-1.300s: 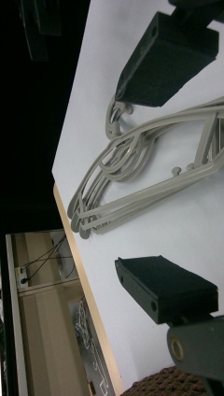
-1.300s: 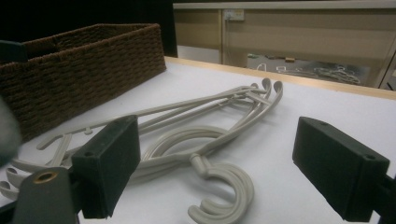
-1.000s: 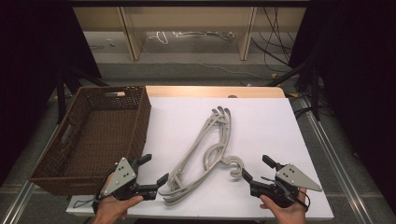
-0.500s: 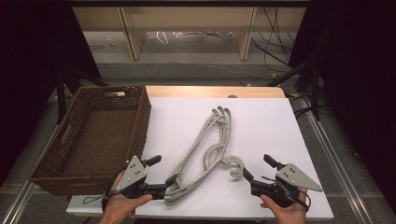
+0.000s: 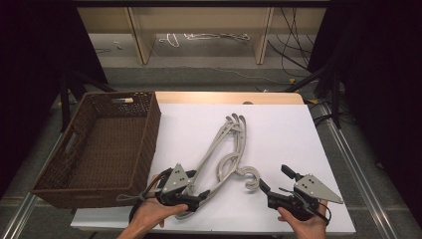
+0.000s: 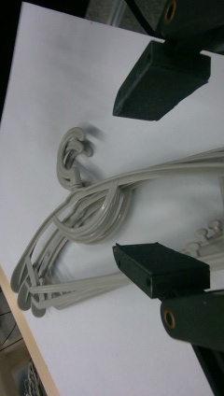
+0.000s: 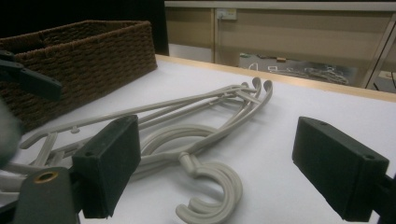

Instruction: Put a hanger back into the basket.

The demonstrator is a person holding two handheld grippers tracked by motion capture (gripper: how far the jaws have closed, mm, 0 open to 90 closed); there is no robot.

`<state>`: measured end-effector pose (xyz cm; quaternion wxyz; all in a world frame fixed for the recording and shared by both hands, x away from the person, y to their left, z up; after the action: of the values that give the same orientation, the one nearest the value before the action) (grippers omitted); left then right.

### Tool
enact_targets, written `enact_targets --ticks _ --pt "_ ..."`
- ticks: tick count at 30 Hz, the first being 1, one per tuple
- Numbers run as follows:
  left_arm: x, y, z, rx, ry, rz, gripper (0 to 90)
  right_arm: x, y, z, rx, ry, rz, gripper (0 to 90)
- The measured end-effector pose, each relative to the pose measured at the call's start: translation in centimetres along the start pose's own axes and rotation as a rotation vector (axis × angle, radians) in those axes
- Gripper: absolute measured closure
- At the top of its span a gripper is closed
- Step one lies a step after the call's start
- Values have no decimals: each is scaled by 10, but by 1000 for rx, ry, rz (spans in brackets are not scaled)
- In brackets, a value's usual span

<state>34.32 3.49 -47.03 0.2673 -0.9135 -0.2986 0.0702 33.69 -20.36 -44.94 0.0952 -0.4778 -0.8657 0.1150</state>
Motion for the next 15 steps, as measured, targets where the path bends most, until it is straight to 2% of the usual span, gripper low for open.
enact_targets --ticks 1,3,4,6,7,11,12,13,14,15 --pt "-2 4 1 36 17 12 315 0 1 -1 -16 0 -4 162" --pt "-6 14 3 85 19 22 327 0 1 -1 -13 -3 -5 162" --pt "-6 14 3 85 19 22 341 0 1 -1 -13 -3 -5 162" --pt "-7 22 4 128 27 36 349 0 0 0 -1 -7 1 162" --pt "-6 28 4 164 23 29 373 0 1 -1 -14 -5 -6 163" --pt "-4 36 0 202 12 25 403 0 1 -1 -16 0 -5 163" --pt "-3 42 -1 231 3 23 428 0 2 -1 -26 3 -10 166" --pt "-4 45 0 255 13 30 436 0 1 -1 -23 3 -9 166" --pt "-6 48 1 274 4 44 441 0 1 -1 -19 -1 -8 166" --pt "-6 48 1 274 4 44 448 0 1 -1 -19 -1 -8 166"
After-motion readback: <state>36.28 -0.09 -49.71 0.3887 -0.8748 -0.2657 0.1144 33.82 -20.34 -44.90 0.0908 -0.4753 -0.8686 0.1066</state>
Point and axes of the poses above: each handheld gripper's, and its own axes: y roughly forward along the jaws, z roughly out of its underside, x roughly to its left, the point moved 8 cm from there along y, roughly forward along the jaws
